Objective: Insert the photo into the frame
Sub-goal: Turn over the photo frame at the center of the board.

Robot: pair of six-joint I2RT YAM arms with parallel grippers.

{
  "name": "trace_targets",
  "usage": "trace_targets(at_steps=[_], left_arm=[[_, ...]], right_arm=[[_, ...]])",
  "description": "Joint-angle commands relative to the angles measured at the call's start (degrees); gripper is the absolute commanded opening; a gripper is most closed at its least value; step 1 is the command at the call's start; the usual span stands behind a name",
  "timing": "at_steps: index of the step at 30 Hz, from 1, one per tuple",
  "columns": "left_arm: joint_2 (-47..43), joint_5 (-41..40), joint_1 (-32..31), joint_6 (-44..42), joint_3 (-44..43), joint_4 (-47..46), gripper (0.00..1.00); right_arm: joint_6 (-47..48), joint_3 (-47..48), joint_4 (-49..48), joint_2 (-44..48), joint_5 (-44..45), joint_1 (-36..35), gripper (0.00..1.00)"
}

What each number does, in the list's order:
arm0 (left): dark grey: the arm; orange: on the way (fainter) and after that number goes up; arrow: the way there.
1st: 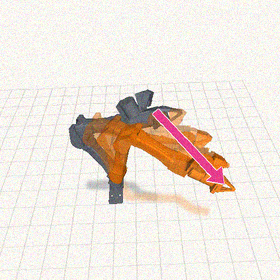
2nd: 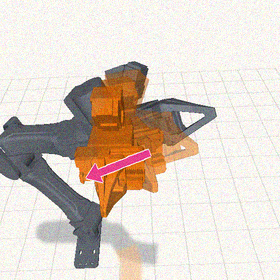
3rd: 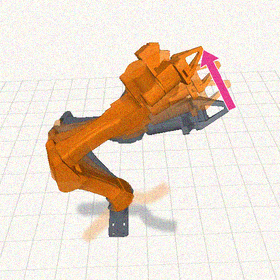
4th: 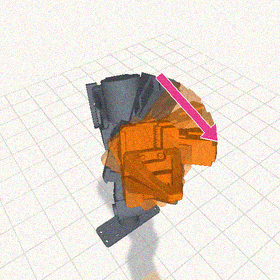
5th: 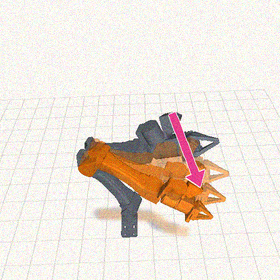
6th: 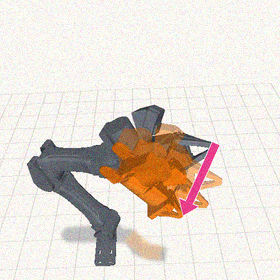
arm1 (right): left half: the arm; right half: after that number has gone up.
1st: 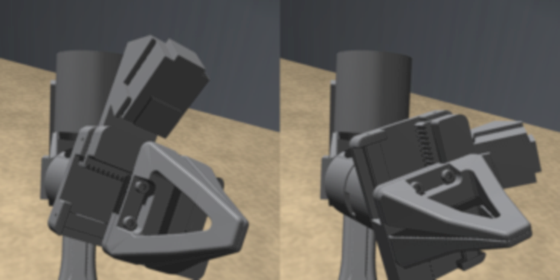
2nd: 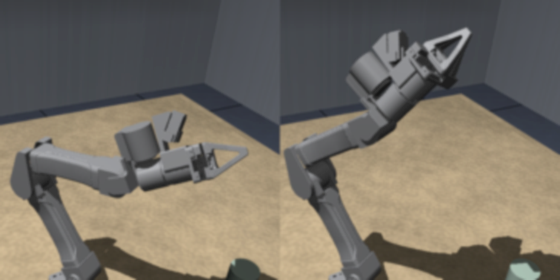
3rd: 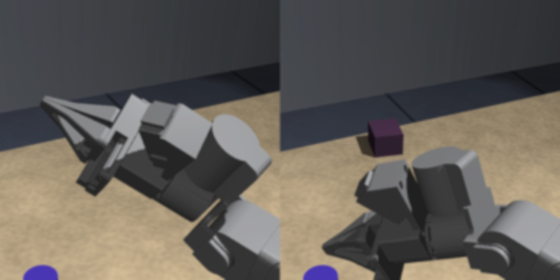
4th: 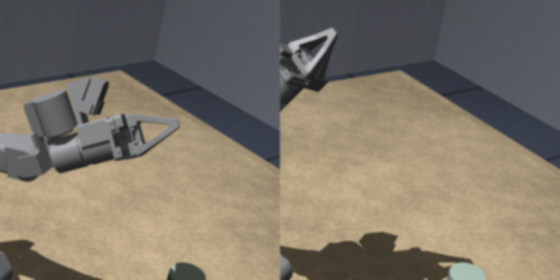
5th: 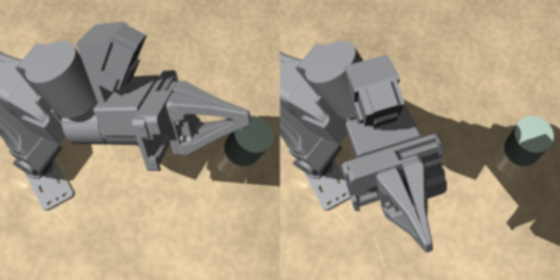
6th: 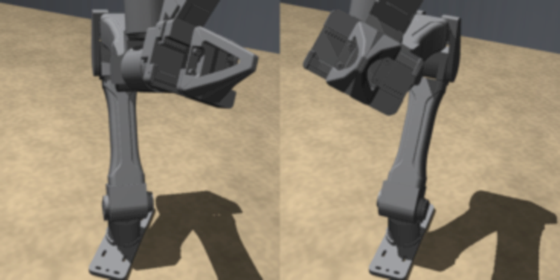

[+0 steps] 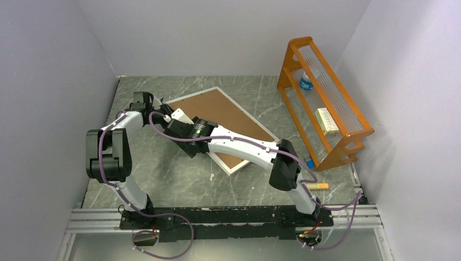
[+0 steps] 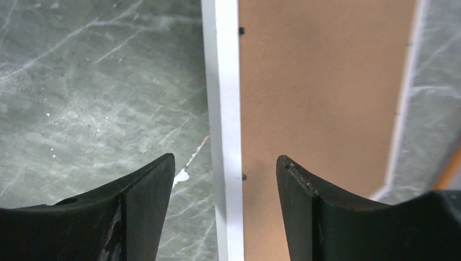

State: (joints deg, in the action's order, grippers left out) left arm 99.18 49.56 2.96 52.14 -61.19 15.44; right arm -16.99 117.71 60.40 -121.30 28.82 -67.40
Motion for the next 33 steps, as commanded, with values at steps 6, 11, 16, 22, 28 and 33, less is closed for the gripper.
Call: trace_targets(at_steps=[6,11,16,22,28,33], left_arm=[[-5.7,1.6,0.4,-0.6,-6.3,19.8,0.20],[-6.1,2.6,0.6,-0.6,-8.1,20.7,0.19],[-7.1,3.7,0.6,-0.4,-9.1,21.0,0.19],[-8.7,4.3,1.4,-1.1,-10.1,22.8,0.22],[-9.8,5.6,3.0,-2.6,-11.7,22.9,0.33],[-8.4,1.4,3.5,-14.4,-28.3,33.3,0.52]], right_arm=[[2.9,10.9,16.5,-7.7,24.1,-4.7,0.53],[3.5,6.3,13.6,-3.9,23.2,-5.7,0.58],[2.7,6.8,14.4,-4.5,23.0,-6.0,0.65],[2.6,7.2,16.3,-5.6,27.4,-6.3,0.38],[6.7,8.5,13.2,-3.0,28.3,-7.1,0.08],[11.5,11.5,9.5,1.4,22.9,-7.4,0.01]])
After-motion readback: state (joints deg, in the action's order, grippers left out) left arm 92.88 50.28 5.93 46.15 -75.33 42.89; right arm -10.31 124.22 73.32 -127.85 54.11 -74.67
